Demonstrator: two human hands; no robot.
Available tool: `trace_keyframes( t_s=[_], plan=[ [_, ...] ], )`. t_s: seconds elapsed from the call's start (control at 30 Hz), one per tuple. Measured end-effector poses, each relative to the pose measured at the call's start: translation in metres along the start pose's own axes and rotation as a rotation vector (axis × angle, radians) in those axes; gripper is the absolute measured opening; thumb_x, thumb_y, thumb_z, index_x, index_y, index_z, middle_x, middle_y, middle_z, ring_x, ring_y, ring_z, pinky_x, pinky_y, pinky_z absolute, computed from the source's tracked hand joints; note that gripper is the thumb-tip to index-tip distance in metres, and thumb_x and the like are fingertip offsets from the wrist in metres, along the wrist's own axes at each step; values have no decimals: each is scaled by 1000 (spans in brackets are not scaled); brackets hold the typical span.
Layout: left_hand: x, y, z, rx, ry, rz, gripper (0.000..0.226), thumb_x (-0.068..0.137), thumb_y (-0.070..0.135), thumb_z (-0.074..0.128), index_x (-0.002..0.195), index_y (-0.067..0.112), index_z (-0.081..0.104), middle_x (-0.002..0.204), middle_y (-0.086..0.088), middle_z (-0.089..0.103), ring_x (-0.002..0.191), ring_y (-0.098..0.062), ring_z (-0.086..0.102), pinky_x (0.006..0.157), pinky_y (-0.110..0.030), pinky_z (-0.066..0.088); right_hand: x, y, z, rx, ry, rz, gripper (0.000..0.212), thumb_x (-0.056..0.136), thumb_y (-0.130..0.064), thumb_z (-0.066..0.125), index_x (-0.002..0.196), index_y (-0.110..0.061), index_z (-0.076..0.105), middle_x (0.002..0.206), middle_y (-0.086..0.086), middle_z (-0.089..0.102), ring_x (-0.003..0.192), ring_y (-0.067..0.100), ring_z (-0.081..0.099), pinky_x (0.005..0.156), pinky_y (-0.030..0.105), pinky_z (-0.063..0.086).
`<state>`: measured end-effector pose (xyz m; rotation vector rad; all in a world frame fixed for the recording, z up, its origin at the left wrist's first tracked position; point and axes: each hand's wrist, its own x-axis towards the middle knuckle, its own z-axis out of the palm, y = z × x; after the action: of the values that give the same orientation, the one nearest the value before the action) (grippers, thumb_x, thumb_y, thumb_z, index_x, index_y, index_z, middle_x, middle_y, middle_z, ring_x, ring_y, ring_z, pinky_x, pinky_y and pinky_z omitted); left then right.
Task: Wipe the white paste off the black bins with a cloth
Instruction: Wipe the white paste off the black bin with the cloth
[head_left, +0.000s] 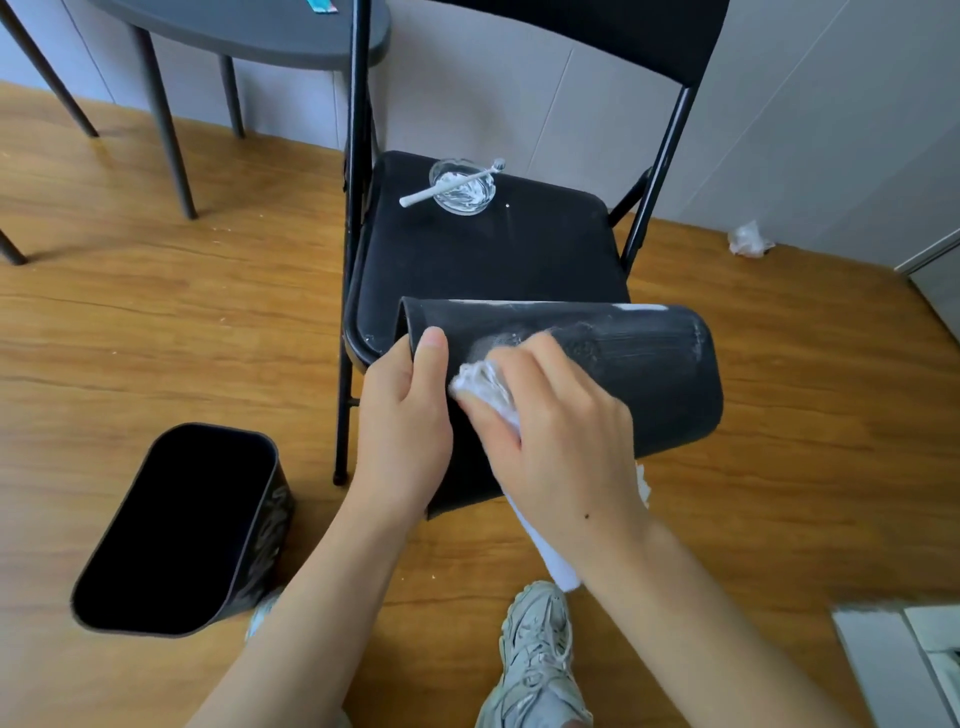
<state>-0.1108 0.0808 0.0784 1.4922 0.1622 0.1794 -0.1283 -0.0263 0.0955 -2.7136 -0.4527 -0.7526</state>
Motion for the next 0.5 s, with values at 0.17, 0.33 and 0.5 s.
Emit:
trace_keyframes(
  t_s=[0.17,0.33,0.5],
  plan=[
    [1,1,2,-14,22,-6,47,104,18,41,57,18,33,45,14,38,46,-2,35,45,-15,29,42,-2,7,-54,60,120,26,90,-34,57,79,-11,57,76,0,50,56,13,42,41,19,24],
    [-3,3,2,-18,30,-9,48,104,17,41,56,18,34,43,14,39,43,-1,36,44,-11,30,10,-7,1,-51,1,76,22,92,-32,57,88,-11,59,80,0,53,64,13,52,46,22,40],
    [-2,2,3,-62,31,-55,46,104,19,41,58,17,35,44,14,41,46,0,40,46,-12,33,-1,-12,1,-40,14,36,26,93,-34,52,86,-11,61,77,1,54,61,12,52,44,21,40]
  ],
)
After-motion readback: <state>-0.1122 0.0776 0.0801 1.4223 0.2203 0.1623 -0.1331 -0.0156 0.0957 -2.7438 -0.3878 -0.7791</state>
